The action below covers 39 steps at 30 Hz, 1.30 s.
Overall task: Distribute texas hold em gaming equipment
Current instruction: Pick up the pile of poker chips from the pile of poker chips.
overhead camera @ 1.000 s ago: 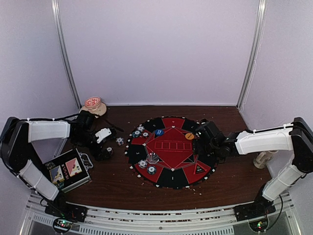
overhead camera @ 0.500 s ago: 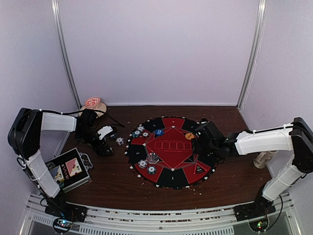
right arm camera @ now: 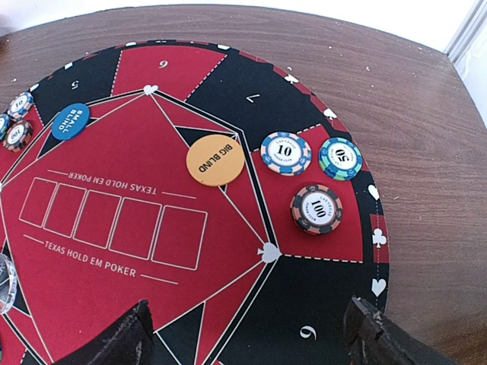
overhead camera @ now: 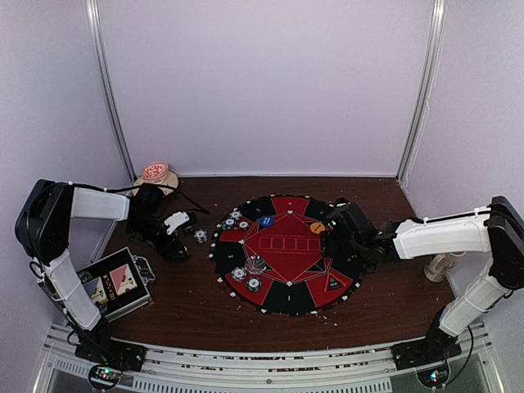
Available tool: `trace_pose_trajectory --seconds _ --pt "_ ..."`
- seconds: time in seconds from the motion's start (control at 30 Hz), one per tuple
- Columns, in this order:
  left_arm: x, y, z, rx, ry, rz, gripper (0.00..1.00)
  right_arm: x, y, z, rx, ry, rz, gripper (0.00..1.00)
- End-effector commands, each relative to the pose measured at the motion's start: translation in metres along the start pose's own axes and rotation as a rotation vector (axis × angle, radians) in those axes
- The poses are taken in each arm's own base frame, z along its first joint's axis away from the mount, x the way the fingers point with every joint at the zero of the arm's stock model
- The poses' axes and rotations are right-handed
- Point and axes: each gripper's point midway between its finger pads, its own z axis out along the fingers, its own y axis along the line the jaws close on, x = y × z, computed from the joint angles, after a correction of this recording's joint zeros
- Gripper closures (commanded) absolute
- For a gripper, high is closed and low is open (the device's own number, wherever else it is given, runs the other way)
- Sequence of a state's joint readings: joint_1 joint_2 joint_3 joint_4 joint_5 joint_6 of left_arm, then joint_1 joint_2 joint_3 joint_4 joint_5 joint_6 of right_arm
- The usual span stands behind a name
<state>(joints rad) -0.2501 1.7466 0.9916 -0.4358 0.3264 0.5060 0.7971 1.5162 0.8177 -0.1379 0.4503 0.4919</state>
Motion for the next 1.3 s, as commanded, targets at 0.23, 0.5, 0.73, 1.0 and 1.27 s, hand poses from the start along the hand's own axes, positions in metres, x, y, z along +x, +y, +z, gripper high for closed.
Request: trace_pose_trajectory --seconds 0.23,0.5,0.73,1.0,1.27 --pt "-0.014 0.002 0.001 -0.004 -0.039 0.015 0.33 -0.008 0.000 -0.001 0.013 -0.028 -0.009 0.12" --pt "-0.012 0.002 0.002 -0.016 -0.031 0.019 0.39 -0.007 0.001 -0.001 0.011 -0.028 -0.011 0.12" --pt "-0.010 0.002 0.005 -0.024 -0.018 0.023 0.39 -0.007 0.001 -0.002 0.010 -0.028 -0.009 0.12" --pt "-0.009 -0.001 0.007 -0.022 -0.012 0.030 0.43 -0.007 0.001 -0.001 0.011 -0.026 -0.011 0.12" --pt "-0.005 -0.002 0.010 -0.024 0.005 0.031 0.43 -0.007 0.001 -0.001 0.011 -0.027 -0.013 0.12"
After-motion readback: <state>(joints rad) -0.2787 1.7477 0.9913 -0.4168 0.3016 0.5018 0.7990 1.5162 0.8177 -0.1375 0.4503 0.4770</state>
